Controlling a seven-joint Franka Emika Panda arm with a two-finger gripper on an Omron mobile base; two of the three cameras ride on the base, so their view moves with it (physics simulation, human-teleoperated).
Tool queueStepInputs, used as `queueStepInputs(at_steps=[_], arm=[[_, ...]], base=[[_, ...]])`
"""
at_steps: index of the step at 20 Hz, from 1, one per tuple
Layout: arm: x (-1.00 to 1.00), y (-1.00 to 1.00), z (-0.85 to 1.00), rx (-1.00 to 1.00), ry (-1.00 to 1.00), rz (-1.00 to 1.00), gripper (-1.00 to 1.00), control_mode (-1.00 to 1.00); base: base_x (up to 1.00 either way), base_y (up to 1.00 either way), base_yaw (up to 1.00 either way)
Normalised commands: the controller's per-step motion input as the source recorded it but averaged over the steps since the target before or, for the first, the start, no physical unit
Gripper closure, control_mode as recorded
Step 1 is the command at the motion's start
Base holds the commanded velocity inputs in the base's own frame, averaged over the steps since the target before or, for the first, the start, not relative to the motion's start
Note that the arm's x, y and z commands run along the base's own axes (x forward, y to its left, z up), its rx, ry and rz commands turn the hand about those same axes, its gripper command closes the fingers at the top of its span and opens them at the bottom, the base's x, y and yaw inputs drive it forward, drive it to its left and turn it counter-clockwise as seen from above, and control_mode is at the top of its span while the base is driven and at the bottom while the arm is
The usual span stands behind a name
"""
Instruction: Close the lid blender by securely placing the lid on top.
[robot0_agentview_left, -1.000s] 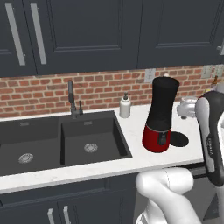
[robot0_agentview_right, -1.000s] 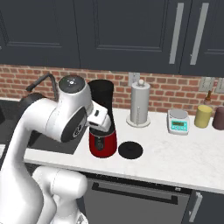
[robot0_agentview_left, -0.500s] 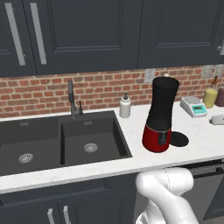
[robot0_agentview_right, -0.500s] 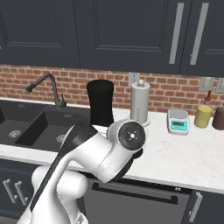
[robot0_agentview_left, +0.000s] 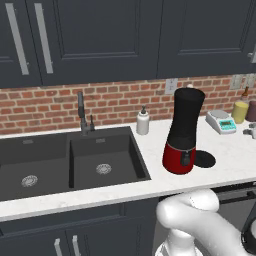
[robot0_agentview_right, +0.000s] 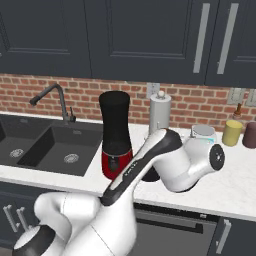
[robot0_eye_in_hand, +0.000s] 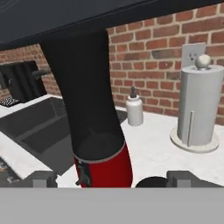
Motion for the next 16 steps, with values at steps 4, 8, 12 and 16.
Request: queueStepInputs(at_steps=[4, 8, 12, 16], arm=[[0.56, -0.42, -0.05, -0.03, 0.0, 0.42, -1.0, -1.0], [0.17, -0.21, -0.16, -0.14, 0.02, 0.4, -1.0, -1.0], [-0.13, -0.04, -0.12, -0.06, 0.0, 0.19, -1.0, -1.0], [-0.14, 0.03, -0.38, -0.01, 0.0, 0.1, -1.0, -1.0]], base=[[0.0, 0.0, 0.0], [0.0, 0.0, 0.0], [0.0, 0.0, 0.0], [0.0, 0.0, 0.0]])
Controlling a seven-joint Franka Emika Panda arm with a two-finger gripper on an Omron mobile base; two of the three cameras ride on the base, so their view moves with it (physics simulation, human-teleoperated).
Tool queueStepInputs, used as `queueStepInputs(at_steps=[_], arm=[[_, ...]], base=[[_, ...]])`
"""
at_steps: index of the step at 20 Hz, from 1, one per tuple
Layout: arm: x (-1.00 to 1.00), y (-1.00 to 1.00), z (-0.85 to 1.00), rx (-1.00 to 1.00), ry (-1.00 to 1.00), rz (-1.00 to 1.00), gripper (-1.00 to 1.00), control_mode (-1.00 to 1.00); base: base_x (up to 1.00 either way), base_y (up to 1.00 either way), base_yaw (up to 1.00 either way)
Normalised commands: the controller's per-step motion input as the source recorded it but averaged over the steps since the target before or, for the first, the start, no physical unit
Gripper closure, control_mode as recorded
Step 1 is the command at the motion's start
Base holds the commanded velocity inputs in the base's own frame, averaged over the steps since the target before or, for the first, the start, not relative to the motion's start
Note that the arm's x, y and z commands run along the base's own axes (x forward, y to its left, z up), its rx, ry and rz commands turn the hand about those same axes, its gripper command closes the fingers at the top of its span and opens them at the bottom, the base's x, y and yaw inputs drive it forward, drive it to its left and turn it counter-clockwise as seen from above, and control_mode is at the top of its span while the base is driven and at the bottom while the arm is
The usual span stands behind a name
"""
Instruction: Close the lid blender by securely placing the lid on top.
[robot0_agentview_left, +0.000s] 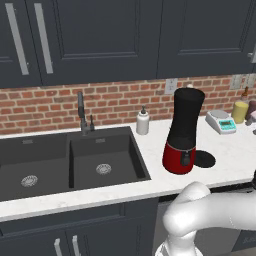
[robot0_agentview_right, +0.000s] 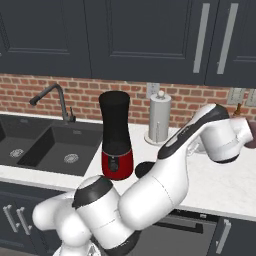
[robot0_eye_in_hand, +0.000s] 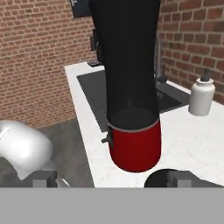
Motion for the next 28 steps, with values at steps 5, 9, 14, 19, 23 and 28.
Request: queueStepInputs(at_steps=[5, 9, 14, 19, 23, 28], arm=[[0.0, 0.18, -0.52, 0.0, 0.0, 0.01, -1.0, -1.0], [0.19, 0.3, -0.74, -0.01, -0.01, 0.0, -1.0, -1.0], [0.43, 0.24, -0.51, 0.0, -0.04, -0.03, -1.0, -1.0], [0.41, 0.17, -0.38, -0.03, -0.03, -0.03, -1.0, -1.0], [0.36, 0.04, -0.31, -0.02, 0.0, -0.01, -1.0, -1.0], [0.13, 0.0, -0.42, -0.03, 0.0, 0.01, -1.0, -1.0]], base=[[0.0, 0.0, 0.0], [0.0, 0.0, 0.0], [0.0, 0.0, 0.0], [0.0, 0.0, 0.0], [0.0, 0.0, 0.0], [0.0, 0.0, 0.0]])
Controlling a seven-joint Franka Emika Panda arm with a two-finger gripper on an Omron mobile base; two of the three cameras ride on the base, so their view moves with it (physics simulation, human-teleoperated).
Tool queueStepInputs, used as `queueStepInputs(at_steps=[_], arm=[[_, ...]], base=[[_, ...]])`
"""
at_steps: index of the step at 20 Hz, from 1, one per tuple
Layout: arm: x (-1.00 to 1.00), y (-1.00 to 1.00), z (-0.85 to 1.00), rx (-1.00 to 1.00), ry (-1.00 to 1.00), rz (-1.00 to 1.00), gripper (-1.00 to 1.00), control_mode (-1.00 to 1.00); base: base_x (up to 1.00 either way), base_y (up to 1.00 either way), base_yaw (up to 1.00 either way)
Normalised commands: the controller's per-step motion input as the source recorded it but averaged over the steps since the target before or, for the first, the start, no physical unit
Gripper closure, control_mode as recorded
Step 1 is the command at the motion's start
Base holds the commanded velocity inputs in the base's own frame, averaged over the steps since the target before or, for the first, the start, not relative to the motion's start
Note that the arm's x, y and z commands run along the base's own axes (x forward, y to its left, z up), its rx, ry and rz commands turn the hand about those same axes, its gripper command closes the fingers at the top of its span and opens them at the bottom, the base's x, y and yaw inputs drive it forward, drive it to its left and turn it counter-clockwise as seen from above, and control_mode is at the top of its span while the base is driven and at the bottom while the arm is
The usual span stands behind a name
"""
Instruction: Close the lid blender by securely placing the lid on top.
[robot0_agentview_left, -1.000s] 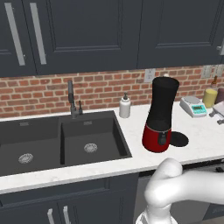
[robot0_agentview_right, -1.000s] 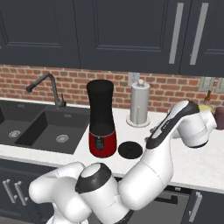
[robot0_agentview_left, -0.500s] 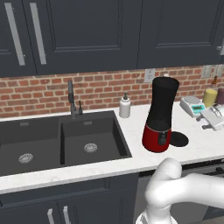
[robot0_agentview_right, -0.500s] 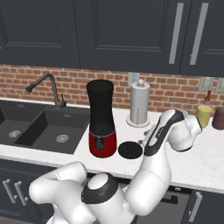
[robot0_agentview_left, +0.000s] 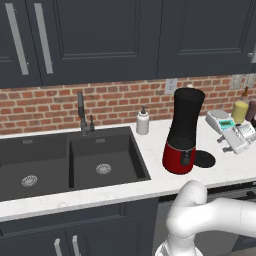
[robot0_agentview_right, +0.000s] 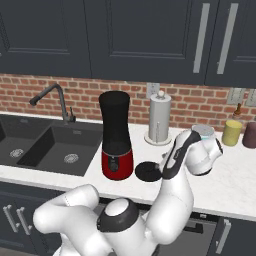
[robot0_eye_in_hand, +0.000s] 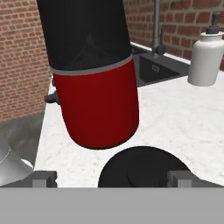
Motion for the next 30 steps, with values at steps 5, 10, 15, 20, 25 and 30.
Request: queueStepInputs(at_steps=[5, 10, 15, 20, 25, 30], arm=[[0.0, 0.0, -0.25, 0.0, 0.0, 0.05, -1.0, -1.0], [0.05, 0.02, -0.15, 0.0, 0.0, 0.03, -1.0, -1.0], [0.17, 0.16, -0.17, 0.0, 0.0, 0.0, -1.0, -1.0], [0.17, 0.19, -0.22, 0.0, 0.0, 0.0, -1.0, -1.0], [0.19, 0.13, -0.16, 0.0, 0.0, 0.0, -1.0, -1.0], [0.19, 0.09, -0.18, 0.0, 0.0, 0.0, -1.0, -1.0]], base=[[0.0, 0.0, 0.0], [0.0, 0.0, 0.0], [0.0, 0.0, 0.0], [0.0, 0.0, 0.0], [0.0, 0.0, 0.0], [0.0, 0.0, 0.0]])
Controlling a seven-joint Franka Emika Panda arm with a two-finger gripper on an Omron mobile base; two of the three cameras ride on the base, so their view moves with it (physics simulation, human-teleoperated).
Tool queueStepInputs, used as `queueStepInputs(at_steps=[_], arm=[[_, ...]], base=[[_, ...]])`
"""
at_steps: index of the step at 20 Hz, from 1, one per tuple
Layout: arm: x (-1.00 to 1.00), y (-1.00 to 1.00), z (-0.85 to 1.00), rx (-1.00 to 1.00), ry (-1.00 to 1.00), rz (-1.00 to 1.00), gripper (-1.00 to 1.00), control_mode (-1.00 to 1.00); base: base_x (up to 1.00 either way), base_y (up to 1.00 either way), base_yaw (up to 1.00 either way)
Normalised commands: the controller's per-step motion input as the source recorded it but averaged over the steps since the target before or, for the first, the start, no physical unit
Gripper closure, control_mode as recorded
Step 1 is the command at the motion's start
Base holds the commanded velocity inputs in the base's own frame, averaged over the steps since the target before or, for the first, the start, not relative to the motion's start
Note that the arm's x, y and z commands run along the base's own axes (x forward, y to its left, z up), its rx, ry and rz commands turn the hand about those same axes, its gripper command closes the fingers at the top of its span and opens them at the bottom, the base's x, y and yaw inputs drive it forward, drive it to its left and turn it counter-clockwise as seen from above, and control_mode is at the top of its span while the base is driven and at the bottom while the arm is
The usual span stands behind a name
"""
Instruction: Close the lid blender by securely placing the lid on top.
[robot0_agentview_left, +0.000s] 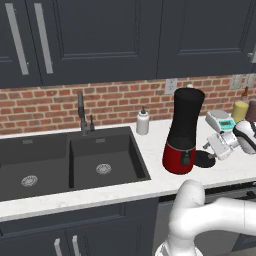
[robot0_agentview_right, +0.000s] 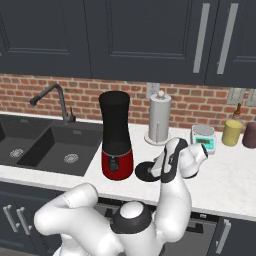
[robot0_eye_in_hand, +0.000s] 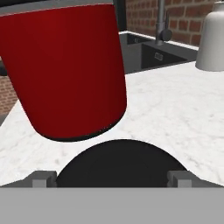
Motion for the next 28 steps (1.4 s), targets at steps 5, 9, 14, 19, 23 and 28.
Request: queueStepInputs(at_steps=[5, 9, 14, 19, 23, 28], arm=[[0.05, 0.0, -0.32, 0.0, 0.0, 0.0, -1.0, -1.0], [0.06, 0.0, -0.35, 0.0, 0.0, 0.0, -1.0, -1.0], [0.04, 0.0, -0.18, 0.0, 0.0, 0.01, -1.0, -1.0], [0.01, 0.01, -0.02, 0.0, 0.0, 0.0, -1.0, -1.0], [0.0, 0.1, 0.0, 0.0, 0.0, 0.0, -1.0, -1.0], [0.0, 0.19, 0.0, 0.0, 0.0, 0.0, -1.0, -1.0]], base=[[0.0, 0.0, 0.0], [0.0, 0.0, 0.0], [0.0, 0.0, 0.0], [0.0, 0.0, 0.0], [0.0, 0.0, 0.0], [0.0, 0.0, 0.0]])
